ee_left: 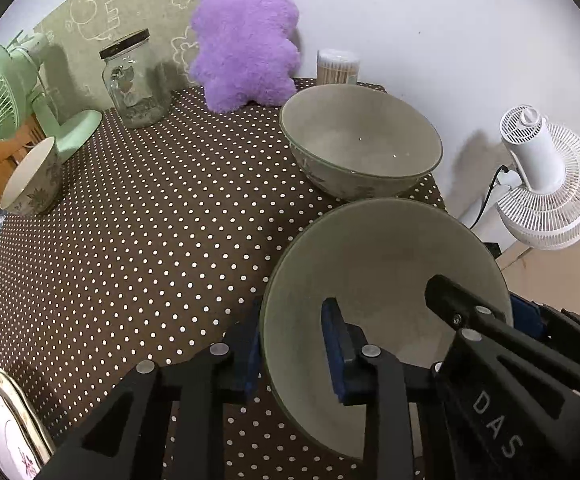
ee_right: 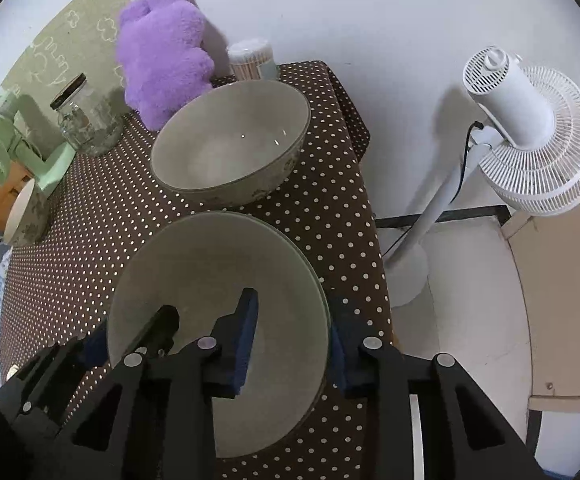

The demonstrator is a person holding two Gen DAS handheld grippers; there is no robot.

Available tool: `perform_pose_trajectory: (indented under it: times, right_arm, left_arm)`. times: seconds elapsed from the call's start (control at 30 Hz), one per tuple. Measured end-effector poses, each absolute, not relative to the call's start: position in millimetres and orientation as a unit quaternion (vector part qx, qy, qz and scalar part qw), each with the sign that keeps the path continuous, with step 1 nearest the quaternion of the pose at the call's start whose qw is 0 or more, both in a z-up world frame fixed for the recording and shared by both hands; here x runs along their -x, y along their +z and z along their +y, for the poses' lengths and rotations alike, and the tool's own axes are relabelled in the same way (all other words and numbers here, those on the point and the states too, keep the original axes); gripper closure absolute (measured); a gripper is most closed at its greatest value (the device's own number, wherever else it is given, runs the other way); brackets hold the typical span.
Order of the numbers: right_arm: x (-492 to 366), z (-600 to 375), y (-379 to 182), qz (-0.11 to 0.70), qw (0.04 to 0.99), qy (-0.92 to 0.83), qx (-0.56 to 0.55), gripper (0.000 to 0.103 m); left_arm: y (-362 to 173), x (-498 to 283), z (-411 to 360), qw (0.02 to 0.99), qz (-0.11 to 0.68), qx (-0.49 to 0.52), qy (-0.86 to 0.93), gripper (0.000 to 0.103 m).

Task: Organize plates and bowls
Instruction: 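Carry the grey bowl with the right gripper toward the plate stack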

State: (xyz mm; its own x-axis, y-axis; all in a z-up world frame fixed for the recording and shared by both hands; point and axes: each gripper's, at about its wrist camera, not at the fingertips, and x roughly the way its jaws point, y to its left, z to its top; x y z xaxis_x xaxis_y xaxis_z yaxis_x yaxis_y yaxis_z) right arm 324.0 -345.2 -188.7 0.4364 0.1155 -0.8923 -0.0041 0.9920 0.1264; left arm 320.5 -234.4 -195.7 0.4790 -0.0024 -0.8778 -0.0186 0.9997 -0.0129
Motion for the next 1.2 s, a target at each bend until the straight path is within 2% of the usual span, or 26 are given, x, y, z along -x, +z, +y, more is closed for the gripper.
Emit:
perform_pose_trajectory:
  times: [0.6, 1.2]
  right_arm:
    - [-305, -334, -174, 0.528, 0.846, 0.059, -0.047, 0.067]
    - [-229, -301, -149, 0.528, 0.845, 0.066, -0.053, 0.067]
  left_arm:
    - [-174, -294, -223, 0.864, 0.504, 0.011, 0.022, 0.077]
    - [-153, -218, -188, 0.864, 0.504, 0.015, 0.021, 0.077]
